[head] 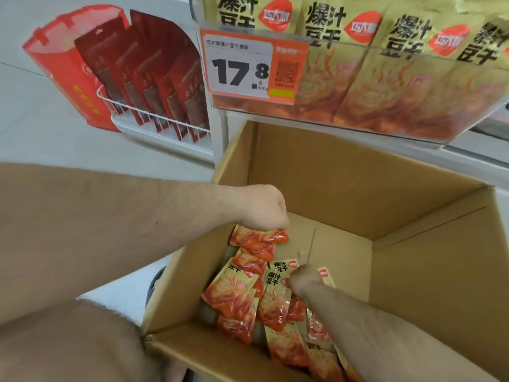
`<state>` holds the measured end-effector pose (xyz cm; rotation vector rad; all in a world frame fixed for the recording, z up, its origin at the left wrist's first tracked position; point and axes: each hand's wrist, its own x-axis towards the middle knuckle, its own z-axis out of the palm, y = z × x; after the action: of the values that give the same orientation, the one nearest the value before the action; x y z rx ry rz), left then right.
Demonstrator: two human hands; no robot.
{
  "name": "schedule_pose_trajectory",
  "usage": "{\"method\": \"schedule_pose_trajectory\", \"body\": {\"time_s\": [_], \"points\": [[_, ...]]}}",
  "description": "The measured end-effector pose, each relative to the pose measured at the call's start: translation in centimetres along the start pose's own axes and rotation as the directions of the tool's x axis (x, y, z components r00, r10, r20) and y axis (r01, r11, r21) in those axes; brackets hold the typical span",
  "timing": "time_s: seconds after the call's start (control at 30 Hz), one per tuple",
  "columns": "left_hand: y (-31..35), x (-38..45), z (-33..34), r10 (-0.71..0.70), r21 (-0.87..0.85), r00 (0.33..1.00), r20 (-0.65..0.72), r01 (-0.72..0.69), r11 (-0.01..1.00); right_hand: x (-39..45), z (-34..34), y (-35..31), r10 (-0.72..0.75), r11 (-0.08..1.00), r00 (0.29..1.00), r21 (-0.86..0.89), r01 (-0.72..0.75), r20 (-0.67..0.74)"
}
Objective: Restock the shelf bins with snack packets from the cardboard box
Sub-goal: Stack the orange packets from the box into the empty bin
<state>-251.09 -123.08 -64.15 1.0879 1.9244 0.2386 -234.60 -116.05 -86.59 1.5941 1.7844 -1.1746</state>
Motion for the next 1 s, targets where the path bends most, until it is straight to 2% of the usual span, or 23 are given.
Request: {"method": "schedule_pose_trajectory", "body": {"time_s": [0.07, 0.13, 0.17, 0.2, 0.27, 0.33, 0.4, 0.47, 0.53, 0.57, 0.6, 0.63, 0.67, 0.7, 0.73, 0.77, 0.8, 0.87, 0.9, 1.0], "points": [[-0.1, -0.2, 0.3, -0.030, -0.066, 0.999, 0.010, 0.031, 0.997, 0.4, -1.0, 0.1, -0.025, 0.996, 1.000, 0.086, 0.025, 0.000], [-0.1, -0.3, 0.6, -0.058, -0.131, 0.998, 0.027, 0.061, 0.990, -0.2, -3.3, -0.2, -0.053, 0.992, 0.996, 0.108, 0.060, -0.072], [-0.1, -0.4, 0.7, -0.067, -0.148, 0.998, 0.018, 0.069, 0.987, -0.7, -4.6, -0.4, -0.069, 0.981, 0.994, 0.174, 0.084, -0.090], [-0.1, -0.4, 0.8, -0.077, -0.150, 0.997, 0.005, 0.076, 0.986, -1.4, -6.1, -0.7, -0.073, 0.945, 0.996, 0.315, 0.087, -0.058], [-0.1, -0.3, 1.0, -0.096, -0.141, 0.995, -0.012, 0.093, 0.986, -3.1, -9.0, -1.4, -0.124, 0.799, 0.983, 0.601, 0.016, 0.138], [-0.1, -0.2, 1.4, -0.146, -0.182, 0.989, 0.002, 0.144, 0.973, -4.9, -11.0, -2.2, -0.274, 0.660, 0.915, 0.750, -0.046, 0.297], [0.0, 0.0, 1.9, -0.202, -0.266, 0.977, 0.063, 0.212, 0.940, -6.7, -11.8, -3.4, -0.419, 0.591, 0.836, 0.805, -0.045, 0.354], [-0.1, 0.4, 2.5, -0.221, -0.363, 0.966, 0.135, 0.256, 0.896, -7.8, -11.9, -4.6, -0.513, 0.559, 0.773, 0.829, -0.030, 0.374], [-0.3, 0.6, 2.7, -0.238, -0.406, 0.961, 0.142, 0.275, 0.871, -7.5, -11.8, -5.1, -0.570, 0.521, 0.733, 0.853, -0.027, 0.371], [-0.4, 0.6, 2.7, -0.246, -0.416, 0.960, 0.135, 0.280, 0.865, -6.7, -11.6, -4.8, -0.566, 0.498, 0.741, 0.866, -0.042, 0.361], [-0.6, 0.5, 2.7, -0.249, -0.420, 0.960, 0.126, 0.279, 0.863, -5.5, -11.3, -4.2, -0.510, 0.491, 0.784, 0.868, -0.072, 0.354], [-0.7, 0.4, 2.6, -0.249, -0.421, 0.962, 0.114, 0.273, 0.865, -4.3, -11.0, -3.3, -0.395, 0.519, 0.865, 0.852, -0.068, 0.310], [-0.7, 0.2, 2.4, -0.248, -0.420, 0.964, 0.098, 0.266, 0.868, -2.8, -10.4, -2.0, -0.225, 0.614, 0.946, 0.788, -0.049, 0.234], [-0.7, 0.1, 2.3, -0.246, -0.420, 0.966, 0.082, 0.257, 0.870, -1.1, -9.7, -0.4, -0.034, 0.771, 0.994, 0.635, -0.042, 0.107], [-0.8, 0.1, 2.2, -0.246, -0.426, 0.967, 0.068, 0.251, 0.869, 0.1, -8.9, 1.2, 0.099, 0.909, 0.994, 0.409, -0.075, -0.038], [-0.9, 0.2, 2.1, -0.250, -0.441, 0.966, 0.060, 0.251, 0.862, 0.9, -8.2, 2.5, 0.148, 0.972, 0.981, 0.203, -0.121, -0.124], [-1.0, 0.3, 2.1, -0.255, -0.459, 0.965, 0.058, 0.253, 0.852, 1.6, -7.4, 3.8, 0.153, 0.988, 0.976, 0.048, -0.148, -0.156], [-1.4, 0.4, 2.0, -0.267, -0.480, 0.961, 0.074, 0.269, 0.835, 2.2, -6.1, 5.2, 0.149, 0.979, 0.980, -0.116, -0.165, -0.133], [-1.5, 0.5, 2.1, -0.275, -0.484, 0.958, 0.081, 0.279, 0.830, 2.8, -5.4, 5.8, 0.141, 0.973, 0.980, -0.162, -0.163, -0.140], [-1.9, 0.8, 2.2, -0.302, -0.479, 0.949, 0.094, 0.309, 0.821, 3.8, -4.3, 5.8, 0.101, 0.986, 0.985, -0.115, -0.117, -0.137]]}}
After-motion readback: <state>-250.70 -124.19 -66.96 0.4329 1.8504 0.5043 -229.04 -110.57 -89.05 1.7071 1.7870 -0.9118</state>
